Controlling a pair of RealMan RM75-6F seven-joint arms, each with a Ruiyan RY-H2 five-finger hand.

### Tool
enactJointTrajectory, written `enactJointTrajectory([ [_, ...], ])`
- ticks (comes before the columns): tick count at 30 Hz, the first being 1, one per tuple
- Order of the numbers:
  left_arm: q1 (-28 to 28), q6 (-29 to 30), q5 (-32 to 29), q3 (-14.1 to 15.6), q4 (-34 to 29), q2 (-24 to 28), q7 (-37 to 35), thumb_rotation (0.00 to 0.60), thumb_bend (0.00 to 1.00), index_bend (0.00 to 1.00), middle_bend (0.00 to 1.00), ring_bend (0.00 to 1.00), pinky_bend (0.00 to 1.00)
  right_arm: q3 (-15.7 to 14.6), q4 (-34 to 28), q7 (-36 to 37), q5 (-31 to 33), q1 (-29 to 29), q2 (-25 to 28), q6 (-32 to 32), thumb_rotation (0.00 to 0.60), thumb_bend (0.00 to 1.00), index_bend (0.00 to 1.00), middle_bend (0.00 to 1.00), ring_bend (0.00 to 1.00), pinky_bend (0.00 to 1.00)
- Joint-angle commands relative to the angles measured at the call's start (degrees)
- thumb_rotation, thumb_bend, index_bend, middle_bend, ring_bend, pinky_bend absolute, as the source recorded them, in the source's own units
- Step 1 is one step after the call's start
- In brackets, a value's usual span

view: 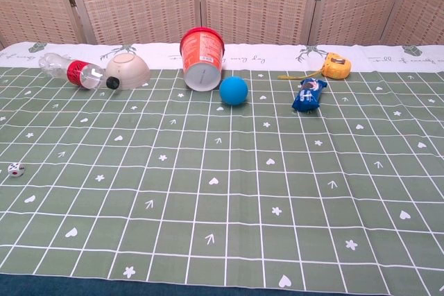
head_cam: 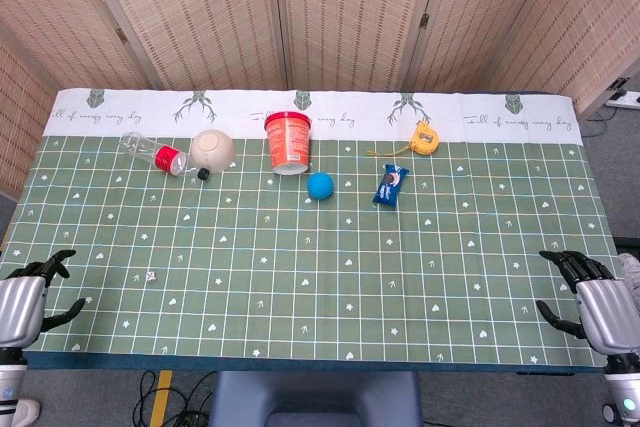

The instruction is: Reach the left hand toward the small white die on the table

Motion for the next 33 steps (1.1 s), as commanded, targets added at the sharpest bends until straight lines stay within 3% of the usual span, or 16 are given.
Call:
enactJointTrajectory([
  [1, -0.07, -0.07, 0.00, -0.01, 0.00, -0.06, 0.03, 0.600, 0.22, 0.26, 0.48, 0.40, 0.48, 0.00, 0.04, 0.13, 0.03, 0.03, -0.01, -0.01, 0.600, 0.20, 0.23, 0.28, 0.19, 0.27],
  [13, -0.05, 0.51, 0.92, 0.07, 0.02, -0.04, -0.72, 0.600, 0.22, 0.26, 0.48, 0.40, 0.48, 0.21, 0.11, -0.06, -0.31, -0.64, 0.13, 1.93, 0.600, 0.20, 0.23, 0.28, 0.19, 0.27],
  [23, -3.81, -1.80, 6.01, -0.19, 1.29, -0.81, -3.30, 0.600, 0.26, 0.34, 0.50, 0.43, 0.49, 0.96, -0.18, -0.62, 0.03, -1.14, 0.36, 3.56, 0.600, 0.20, 0.23, 0.28, 0.19, 0.27],
  [25, -5.34, -3.36, 7.12, -0.21, 1.86, -1.19, -3.51, 0.600, 0.27, 0.34, 0.54, 0.47, 0.52, 1.01, -0.27, -0.80, -0.02, -1.08, 0.40, 3.56, 0.600, 0.20, 0.23, 0.28, 0.19, 0.27],
  [29, -8.41, -7.09, 8.66, -0.03, 2.98, -2.17, -4.25, 0.600, 0.27, 0.37, 0.65, 0.57, 0.72, 1.03, -0.39, -1.04, -0.11, -1.02, 0.38, 3.53, 0.600, 0.20, 0.23, 0.28, 0.19, 0.27],
  [33, -11.68, -12.28, 8.52, 0.27, 4.41, -3.78, -3.39, 0.600, 0.27, 0.41, 0.74, 0.66, 0.84, 0.97, -0.49, -1.22, 0.03, -1.03, 0.39, 3.30, 0.600, 0.20, 0.23, 0.28, 0.19, 0.27],
])
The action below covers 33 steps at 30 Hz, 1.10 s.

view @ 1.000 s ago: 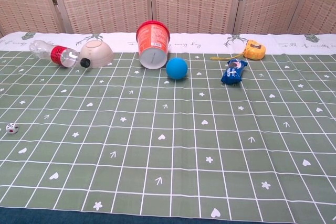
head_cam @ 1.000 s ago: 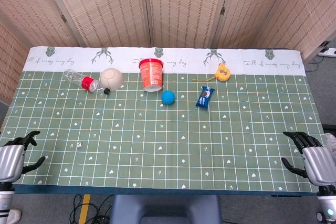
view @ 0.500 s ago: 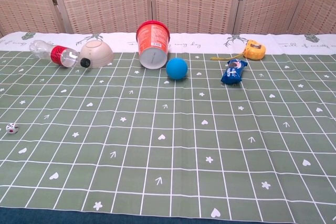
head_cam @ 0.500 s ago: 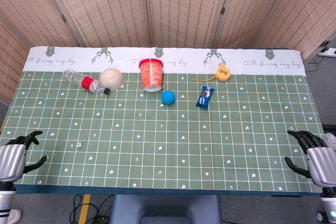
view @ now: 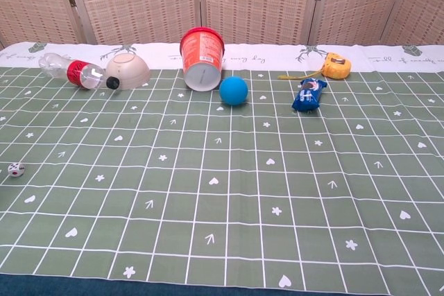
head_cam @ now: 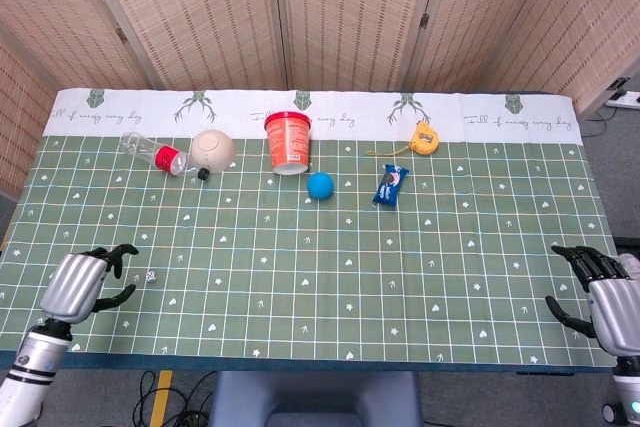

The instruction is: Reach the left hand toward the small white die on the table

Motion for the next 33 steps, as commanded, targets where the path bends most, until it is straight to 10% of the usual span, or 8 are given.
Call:
enactJointTrajectory([
  [1, -3.22, -4.66, -0.17, 0.22, 1.65, -1.95, 0.59, 0.600, 0.27, 0.42, 0.76, 0.68, 0.86, -0.01, -0.05, -0.07, 0.06, -0.01, 0.02, -0.06, 0.600, 0.20, 0.23, 0.28, 0.19, 0.27],
  [8, -7.14, -12.73, -5.39, -0.15, 4.12, -5.59, 4.05, 0.600, 0.27, 0.44, 0.90, 0.82, 0.97, -0.04, 0.07, -0.01, 0.36, -0.14, -0.05, -0.17, 0.600, 0.20, 0.23, 0.28, 0.19, 0.27],
  [33, -10.01, -19.39, -23.73, -0.65, 9.93, -12.34, 16.20, 0.600, 0.27, 0.44, 0.91, 0.83, 0.98, 0.04, 1.50, 1.34, 0.49, -0.33, -0.55, -0.03, 0.600, 0.20, 0.23, 0.28, 0.19, 0.27],
])
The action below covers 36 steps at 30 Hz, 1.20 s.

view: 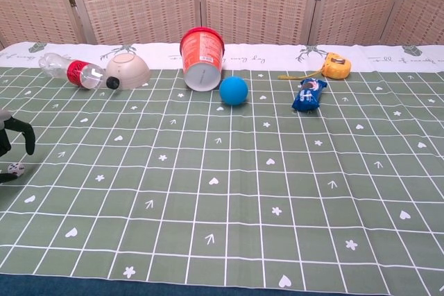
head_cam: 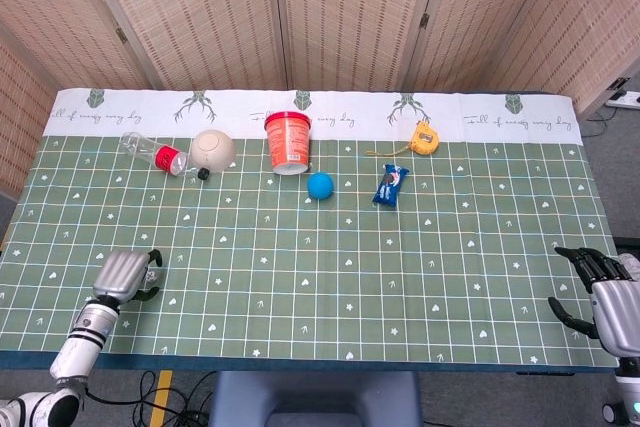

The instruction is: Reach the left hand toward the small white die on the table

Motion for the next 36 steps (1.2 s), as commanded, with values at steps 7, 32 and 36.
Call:
enactJointTrajectory([
  [7, -1.00, -1.41, -4.15, -0.03, 1.99, -1.55, 1.80, 0.600, 0.27, 0.45, 0.91, 0.83, 0.98, 0.00, 0.41, 0.48, 0.07, -0.32, -0.02, 0.44, 0.600, 0.20, 0.23, 0.28, 0.19, 0.27],
  [32, -2.24, -1.69, -8.10, 0.57, 4.76, -3.39, 2.57, 0.600, 0.43, 0.57, 0.91, 0.83, 0.98, 0.12, 1.02, 0.95, 0.33, -0.19, -0.25, -0.04, 0.600, 0.20, 0.23, 0.28, 0.19, 0.27],
  [36, -2.18, -0.77, -7.18, 0.23, 4.81, -3.62, 1.13, 0.600, 0.43, 0.59, 0.91, 0.83, 0.98, 0.15, 1.07, 0.93, 0.41, -0.19, -0.27, -0.07, 0.600, 0.20, 0.23, 0.28, 0.19, 0.27],
])
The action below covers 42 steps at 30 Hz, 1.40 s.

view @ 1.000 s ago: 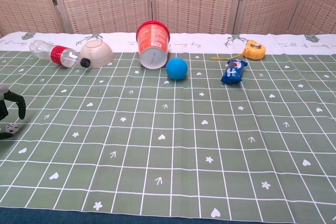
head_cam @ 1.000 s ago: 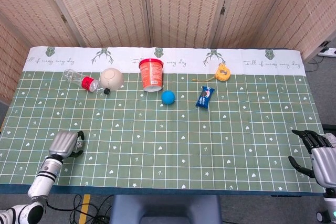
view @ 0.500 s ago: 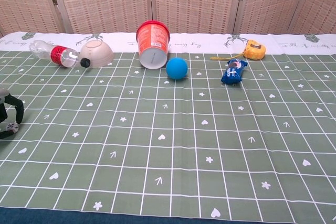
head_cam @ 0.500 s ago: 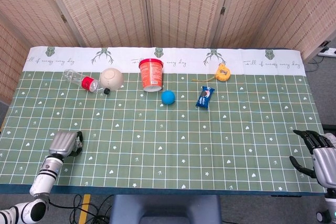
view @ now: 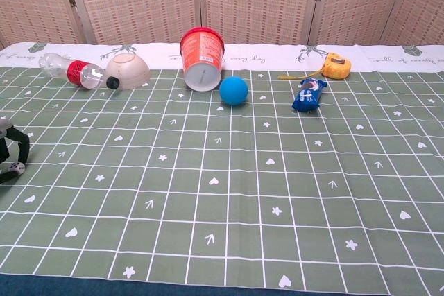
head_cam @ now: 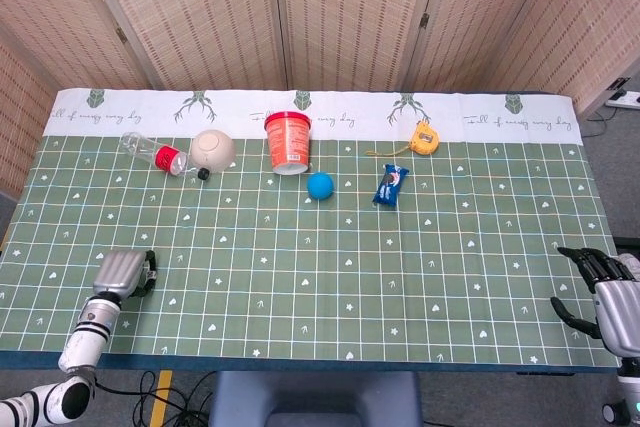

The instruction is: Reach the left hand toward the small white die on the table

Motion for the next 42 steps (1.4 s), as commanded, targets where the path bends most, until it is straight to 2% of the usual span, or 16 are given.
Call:
enactJointTrajectory([
  [1, 0.14, 1.09, 1.31, -0.32, -0.12, -0.09, -1.49, 0.600, 0.43, 0.59, 0.91, 0.83, 0.98, 0.02, 0.04, 0.02, 0.08, -0.01, -0.02, -0.03, 0.600, 0.20, 0.23, 0.28, 0.19, 0.27],
  [9, 0.23, 5.32, 11.29, -0.52, -1.06, 0.69, -10.27, 0.600, 0.43, 0.61, 0.91, 0.83, 0.98, 0.03, 0.32, 0.20, 0.27, 0.06, -0.17, -0.32, 0.600, 0.20, 0.23, 0.28, 0.19, 0.27],
  [12, 0.43, 9.04, 15.50, -1.76, -2.15, 1.10, -15.99, 0.600, 0.43, 0.58, 0.91, 0.83, 0.98, 0.06, 0.46, 0.35, 0.34, -0.01, -0.14, -0.21, 0.600, 0.20, 0.23, 0.28, 0.19, 0.27],
  [15, 1.30, 16.47, 20.20, -3.91, -0.92, -0.32, -23.00, 0.600, 0.43, 0.45, 0.91, 0.82, 0.97, 0.08, 0.58, 0.55, 0.41, -0.16, -0.08, -0.01, 0.600, 0.20, 0.23, 0.28, 0.19, 0.27],
  [17, 1.82, 21.75, 23.42, -4.94, 1.40, -1.86, -27.22, 0.600, 0.43, 0.42, 0.91, 0.81, 0.97, 0.04, 0.69, 0.66, 0.49, -0.29, -0.05, 0.07, 0.600, 0.20, 0.23, 0.28, 0.19, 0.27],
  [19, 2.02, 23.26, 24.63, -4.87, 2.53, -2.03, -27.84, 0.600, 0.36, 0.32, 0.87, 0.77, 0.96, 0.05, 0.79, 0.79, 0.63, -0.40, -0.06, 0.12, 0.600, 0.20, 0.23, 0.28, 0.19, 0.27],
  [20, 2.02, 23.27, 24.76, -4.80, 2.30, -1.73, -27.61, 0.589, 0.31, 0.24, 0.84, 0.74, 0.96, 0.05, 0.83, 0.86, 0.66, -0.41, -0.07, 0.12, 0.600, 0.20, 0.23, 0.28, 0.19, 0.27],
  [21, 2.08, 23.51, 24.89, -4.88, 1.72, -1.37, -27.73, 0.554, 0.27, 0.15, 0.80, 0.70, 0.95, 0.05, 0.89, 0.91, 0.68, -0.42, -0.09, 0.09, 0.600, 0.20, 0.23, 0.28, 0.19, 0.27],
  [24, 2.53, 25.07, 25.12, -5.36, 1.07, -1.19, -28.44, 0.468, 0.25, 0.07, 0.74, 0.65, 0.95, 0.07, 0.94, 0.96, 0.62, -0.40, -0.12, 0.12, 0.600, 0.20, 0.23, 0.28, 0.19, 0.27],
  [28, 3.09, 25.19, 24.23, -5.47, 0.38, -0.47, -26.70, 0.493, 0.25, 0.07, 0.69, 0.60, 0.93, 0.14, 0.89, 0.91, 0.45, -0.32, -0.03, 0.18, 0.600, 0.20, 0.23, 0.28, 0.19, 0.27],
  [31, 3.82, 24.99, 23.28, -5.34, -0.89, 0.76, -25.51, 0.509, 0.25, 0.08, 0.64, 0.54, 0.89, 0.24, 0.75, 0.76, 0.40, -0.28, 0.12, 0.27, 0.600, 0.20, 0.23, 0.28, 0.19, 0.27],
  [34, 4.87, 24.83, 22.03, -5.05, -2.53, 2.36, -23.68, 0.532, 0.25, 0.09, 0.59, 0.49, 0.80, 0.31, 0.49, 0.47, 0.43, -0.26, 0.32, 0.28, 0.600, 0.20, 0.23, 0.28, 0.19, 0.27],
  [38, 6.59, 24.06, 19.35, -4.46, -5.30, 5.22, -20.00, 0.598, 0.25, 0.12, 0.53, 0.45, 0.68, 0.37, 0.02, -0.16, 0.54, -0.22, 0.67, 0.17, 0.600, 0.20, 0.23, 0.28, 0.19, 0.27],
  [42, 8.63, 24.27, 16.83, -3.64, -7.60, 7.90, -15.17, 0.600, 0.25, 0.17, 0.51, 0.43, 0.62, 0.32, -0.78, -1.17, 0.61, 0.07, 1.29, -0.49, 0.600, 0.20, 0.23, 0.28, 0.19, 0.27],
])
